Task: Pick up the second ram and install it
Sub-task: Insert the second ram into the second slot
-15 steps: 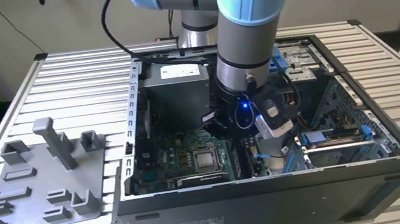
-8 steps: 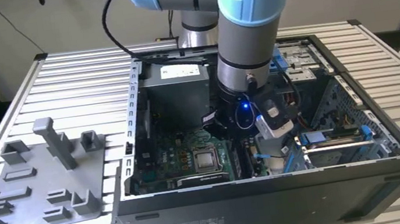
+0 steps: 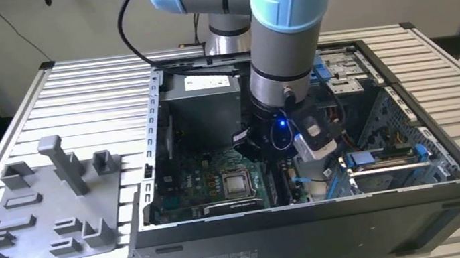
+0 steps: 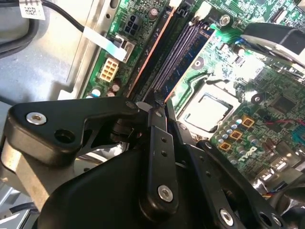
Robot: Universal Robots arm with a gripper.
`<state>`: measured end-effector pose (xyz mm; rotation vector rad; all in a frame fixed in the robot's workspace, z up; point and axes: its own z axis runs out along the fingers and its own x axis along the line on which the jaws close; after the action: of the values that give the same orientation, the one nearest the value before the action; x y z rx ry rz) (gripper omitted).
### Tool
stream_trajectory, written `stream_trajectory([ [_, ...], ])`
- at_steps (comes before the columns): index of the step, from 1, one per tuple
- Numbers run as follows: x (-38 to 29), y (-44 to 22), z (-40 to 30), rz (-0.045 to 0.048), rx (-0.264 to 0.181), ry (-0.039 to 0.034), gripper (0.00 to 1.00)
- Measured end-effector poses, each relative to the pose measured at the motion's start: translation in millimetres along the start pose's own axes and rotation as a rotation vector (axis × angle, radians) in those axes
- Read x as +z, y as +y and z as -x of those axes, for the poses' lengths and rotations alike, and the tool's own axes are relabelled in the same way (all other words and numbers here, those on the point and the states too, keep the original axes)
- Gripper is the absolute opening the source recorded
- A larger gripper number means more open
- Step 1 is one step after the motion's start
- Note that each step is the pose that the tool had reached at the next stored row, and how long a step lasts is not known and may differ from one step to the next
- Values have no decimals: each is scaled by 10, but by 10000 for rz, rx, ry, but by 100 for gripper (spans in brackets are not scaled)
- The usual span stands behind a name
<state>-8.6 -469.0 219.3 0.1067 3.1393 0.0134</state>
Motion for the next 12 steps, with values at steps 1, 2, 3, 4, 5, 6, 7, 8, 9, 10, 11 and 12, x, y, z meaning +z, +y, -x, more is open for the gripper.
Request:
stream_trajectory([
  [1, 3, 1, 0, -1, 0, 1, 14],
  [2, 5, 2, 0, -5, 0, 1, 14],
  [3, 9, 5, 0, -4, 0, 1, 14],
  [4, 13, 7, 0, -3, 0, 1, 14],
  [5, 16, 9, -1, -2, 0, 0, 14],
  [6, 17, 12, -1, -1, 0, 0, 14],
  [7, 18, 16, -2, -2, 0, 0, 14],
  [8, 17, 20, -2, -8, 0, 1, 14],
  [9, 16, 25, -3, -12, -4, 2, 14],
  [10, 16, 29, -3, -9, -6, 1, 14],
  [11, 18, 30, -2, -3, -9, 1, 14],
  [12, 19, 31, -2, -4, -9, 0, 14],
])
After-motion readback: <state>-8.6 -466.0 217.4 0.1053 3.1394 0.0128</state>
